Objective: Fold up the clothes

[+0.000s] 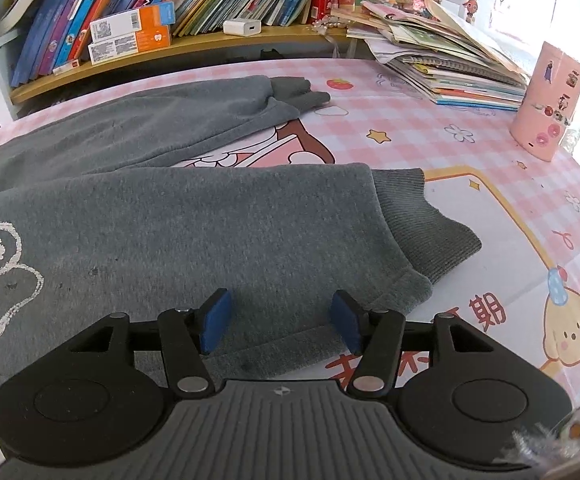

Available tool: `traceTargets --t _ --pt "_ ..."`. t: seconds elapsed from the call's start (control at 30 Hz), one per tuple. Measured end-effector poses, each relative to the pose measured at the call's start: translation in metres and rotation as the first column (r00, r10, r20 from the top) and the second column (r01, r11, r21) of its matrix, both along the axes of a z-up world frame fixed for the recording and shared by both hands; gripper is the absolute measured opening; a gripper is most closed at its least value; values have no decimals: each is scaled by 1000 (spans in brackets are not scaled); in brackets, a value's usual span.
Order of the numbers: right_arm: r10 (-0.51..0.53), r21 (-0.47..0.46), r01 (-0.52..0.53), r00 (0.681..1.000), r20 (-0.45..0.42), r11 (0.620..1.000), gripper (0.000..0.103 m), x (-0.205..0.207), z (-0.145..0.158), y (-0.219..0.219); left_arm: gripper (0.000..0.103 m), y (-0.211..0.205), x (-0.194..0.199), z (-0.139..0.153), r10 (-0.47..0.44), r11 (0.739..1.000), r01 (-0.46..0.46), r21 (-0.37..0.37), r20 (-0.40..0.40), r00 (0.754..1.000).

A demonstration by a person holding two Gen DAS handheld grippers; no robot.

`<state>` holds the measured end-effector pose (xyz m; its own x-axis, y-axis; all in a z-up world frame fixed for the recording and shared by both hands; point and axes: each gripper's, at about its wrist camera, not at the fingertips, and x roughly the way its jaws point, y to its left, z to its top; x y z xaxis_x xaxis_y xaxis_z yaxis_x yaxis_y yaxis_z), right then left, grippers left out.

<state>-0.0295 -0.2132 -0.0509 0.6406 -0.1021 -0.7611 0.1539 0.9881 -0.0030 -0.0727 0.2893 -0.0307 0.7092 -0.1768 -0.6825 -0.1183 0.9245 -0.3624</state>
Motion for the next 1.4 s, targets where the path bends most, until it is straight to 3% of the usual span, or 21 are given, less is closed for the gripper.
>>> traceTargets --t 0.13,0.27,0.3,0.43,0.6,0.73,0.9,1.03,1.13,1.27,1.37,1.4 --pt "0 0 0 1000 -2 1000 54 0 0 0 13 11 -2 -24 28 999 -31 -35 -107 994" --pt "6 1 -6 1000 -3 1000 55 0 0 -2 20 7 -4 -18 12 1000 -13 -6 -83 997" --pt "5 0 -5 1000 -4 1000 55 0 0 -2 24 7 -4 -16 20 1000 -20 2 -74 997" --pt "5 -1 -5 1000 -4 1000 55 -1 0 -2 25 8 -11 6 63 997 -65 45 40 997" --pt "1 -6 -1 1000 -7 1000 56 0 1 0 24 1 -5 18 -11 1000 14 -21 140 990" --pt "0 -1 0 1000 -10 1000 56 0 2 -1 20 -14 6 2 -83 995 86 -51 64 995" --pt "-1 11 1 1000 -14 1000 56 -1 4 -5 8 -3 12 -29 -35 994 27 -103 -78 996" --pt "-14 17 14 1000 -9 1000 56 -2 6 -9 10 -4 12 -30 -34 995 27 -95 -77 996" --pt "-96 -1 96 995 40 995 63 -6 12 -18 10 -7 10 -31 -39 996 33 -79 -72 997" --pt "-193 -24 193 981 22 981 63 -6 9 -38 10 -7 10 -31 -34 996 27 -86 -70 997" --pt "-211 -23 212 977 14 977 59 -6 6 -44 11 -6 10 -32 -29 996 23 -91 -68 997" --pt "-205 -23 206 978 22 978 51 -7 7 -43 11 -6 9 -32 -28 995 21 -92 -68 997"
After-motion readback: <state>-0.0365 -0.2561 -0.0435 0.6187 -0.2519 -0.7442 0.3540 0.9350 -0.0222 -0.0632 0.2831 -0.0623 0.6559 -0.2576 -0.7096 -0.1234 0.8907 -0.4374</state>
